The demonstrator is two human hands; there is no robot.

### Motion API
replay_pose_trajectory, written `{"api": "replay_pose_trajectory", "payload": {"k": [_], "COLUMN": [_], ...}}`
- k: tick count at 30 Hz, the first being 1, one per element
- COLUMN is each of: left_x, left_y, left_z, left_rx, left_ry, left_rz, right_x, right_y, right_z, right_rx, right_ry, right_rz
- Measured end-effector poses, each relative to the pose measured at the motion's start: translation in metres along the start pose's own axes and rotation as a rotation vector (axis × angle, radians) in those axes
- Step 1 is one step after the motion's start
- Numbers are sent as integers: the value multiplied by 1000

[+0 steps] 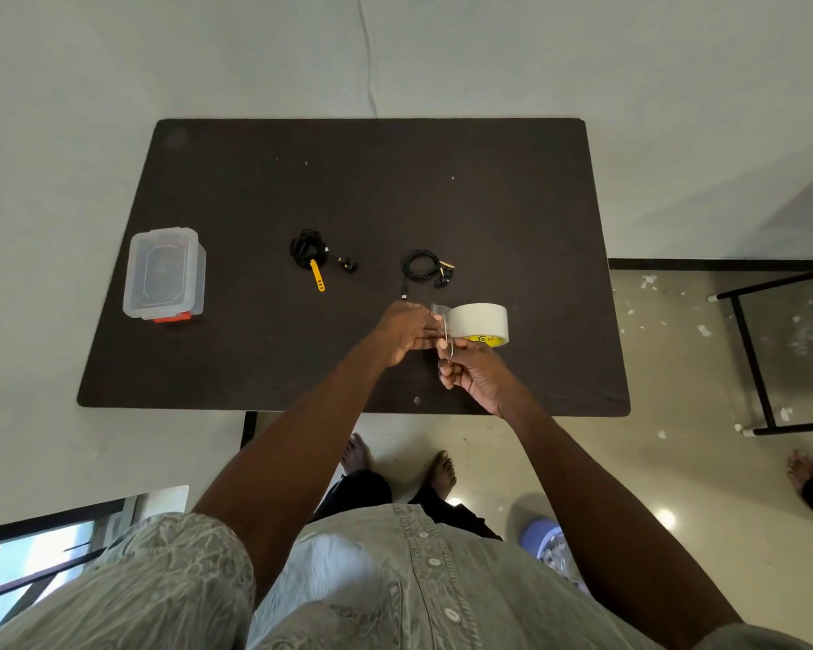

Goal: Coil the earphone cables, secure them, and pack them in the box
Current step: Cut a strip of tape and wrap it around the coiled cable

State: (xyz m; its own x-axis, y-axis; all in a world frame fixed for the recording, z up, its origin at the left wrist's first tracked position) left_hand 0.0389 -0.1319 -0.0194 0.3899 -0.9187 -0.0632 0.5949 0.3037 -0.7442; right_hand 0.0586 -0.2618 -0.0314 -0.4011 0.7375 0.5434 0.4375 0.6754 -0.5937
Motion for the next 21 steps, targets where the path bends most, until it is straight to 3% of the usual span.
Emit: {"api": "replay_pose_trajectory", "payload": {"k": [5,13,21], "left_x": [1,7,8], "left_y": [1,1,1], "left_z": [-2,-3,-8], "left_rx": [1,17,9], "left_ry": [12,15,40], "left_rz": [4,-20,-77], "right_x": [5,1,-20], "right_y": [-1,-3,-2], "right_z": [1,12,22], "right_rx": [-6,54,72], "right_ry": [101,2,-6], "right_rz": [-43,-105,-42]}}
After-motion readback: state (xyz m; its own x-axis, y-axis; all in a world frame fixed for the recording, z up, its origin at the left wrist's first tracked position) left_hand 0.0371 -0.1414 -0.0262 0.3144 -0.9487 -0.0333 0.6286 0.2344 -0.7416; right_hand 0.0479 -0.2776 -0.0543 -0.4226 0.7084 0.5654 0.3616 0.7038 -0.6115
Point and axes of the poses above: each hand's wrist, its own y-axis towards the middle knuckle, its own x-axis out of the palm, z = x × y, the point moved 6 cm from there along y, towards the middle knuckle, and after that the axes turned 13 degrees about y, right-handed, at the moved point
